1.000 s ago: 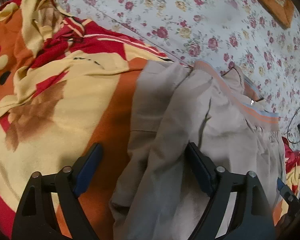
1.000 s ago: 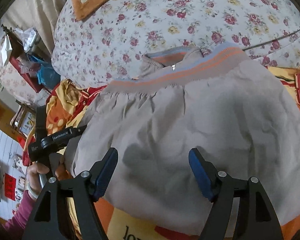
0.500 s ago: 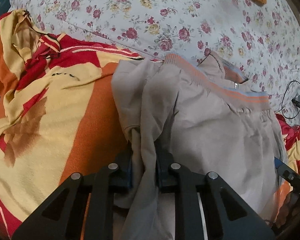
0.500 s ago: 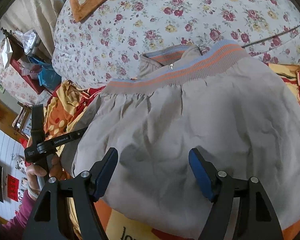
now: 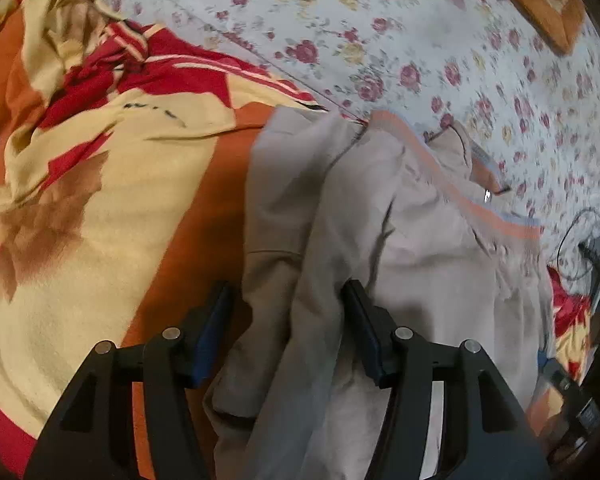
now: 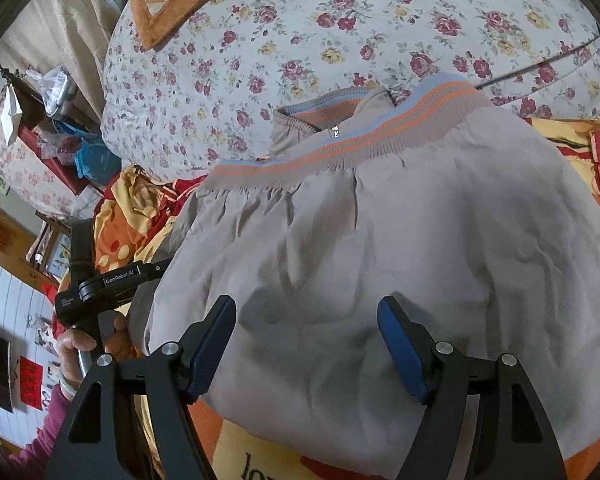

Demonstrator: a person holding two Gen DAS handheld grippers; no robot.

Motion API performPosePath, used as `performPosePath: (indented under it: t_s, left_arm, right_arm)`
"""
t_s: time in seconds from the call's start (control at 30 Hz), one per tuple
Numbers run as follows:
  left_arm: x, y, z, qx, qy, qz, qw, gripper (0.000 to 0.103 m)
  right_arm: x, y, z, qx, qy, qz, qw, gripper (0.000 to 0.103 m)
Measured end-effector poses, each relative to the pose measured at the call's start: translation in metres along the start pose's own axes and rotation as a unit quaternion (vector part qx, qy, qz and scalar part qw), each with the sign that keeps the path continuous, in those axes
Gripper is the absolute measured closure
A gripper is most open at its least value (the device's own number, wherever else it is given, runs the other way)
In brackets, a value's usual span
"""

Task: Fold large clothes

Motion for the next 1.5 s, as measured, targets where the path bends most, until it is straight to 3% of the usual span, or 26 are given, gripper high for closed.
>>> performPosePath:
  t_s: [0.03, 0.07, 0.13, 0.2, 0.23, 0.3, 0.37, 0.4, 0.77, 1.1, 1.3, 1.43, 1.5]
  left_arm:
    - [0.001, 0.0, 0.004, 0.004, 0.012, 0.001, 0.9999, 0.069]
    - [0.001, -0.001, 0.008, 0.016, 0.024, -0.003, 0.9996, 0.079]
    - [0.002, -0.008, 0.012, 0.011, 0.037, 0.006, 0.9992, 0.091]
    - [0.002, -0.015, 0.017, 0.011, 0.049, 0.017, 0.9986, 0.093]
    - [0.003, -0.018, 0.018, 0.015, 0.05, 0.02, 0.9984, 0.094]
    - [0.002, -0.023, 0.019, 0.023, 0.051, 0.023, 0.9982, 0.095]
    - [0.001, -0.028, 0.018, 0.038, 0.044, 0.023, 0.9981, 0.095]
    - [0.001, -0.029, 0.017, 0.044, 0.04, 0.023, 0.9979, 0.095]
    - [0.007, -0.031, 0.02, 0.018, 0.047, 0.031, 0.9982, 0.095]
    - [0.007, -0.03, 0.019, 0.019, 0.04, 0.029, 0.9986, 0.095]
    - [0.001, -0.044, 0.025, 0.034, 0.03, 0.021, 0.9988, 0.096]
    - [-0.011, -0.071, 0.041, 0.046, 0.034, 0.03, 0.9979, 0.096]
    - [-0.016, -0.087, 0.061, 0.044, 0.052, 0.038, 0.9969, 0.096]
  right_arm:
    - [0.0, 0.0, 0.0, 0.0, -0.001, 0.0, 1.0, 0.028]
    - [0.0, 0.0, 0.0, 0.002, -0.002, 0.001, 1.0, 0.028]
    - [-0.001, -0.002, 0.001, 0.005, -0.001, 0.007, 1.0, 0.028]
    - [-0.002, -0.007, 0.003, 0.018, 0.0, 0.019, 1.0, 0.028]
    - [-0.004, -0.01, 0.005, 0.025, 0.0, 0.026, 0.999, 0.03]
    - [-0.006, -0.014, 0.008, 0.036, 0.0, 0.035, 0.999, 0.041]
    - [-0.008, -0.015, 0.01, 0.048, -0.005, 0.031, 0.998, 0.066]
    - [-0.008, -0.015, 0.011, 0.053, -0.007, 0.03, 0.998, 0.067]
    - [-0.003, -0.007, 0.008, 0.047, -0.014, 0.017, 0.999, 0.065]
    - [-0.002, -0.002, 0.0, 0.043, -0.027, 0.006, 0.999, 0.065]
    - [-0.028, 0.003, -0.02, 0.038, -0.052, 0.009, 0.998, 0.065]
    - [-0.05, 0.031, -0.009, 0.013, -0.017, -0.001, 1.0, 0.065]
    - [-0.049, 0.065, 0.012, 0.009, 0.016, -0.039, 0.999, 0.065]
Point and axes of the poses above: each gripper's, at about its wrist camera, not at the fingertips, and y roughly the way its jaws point, z to its right, x to its underside, the point moved 2 cm from there along y, roughly the way its jaws point, and after that the axes turned 14 degrees about -x, right-handed, at the moved point
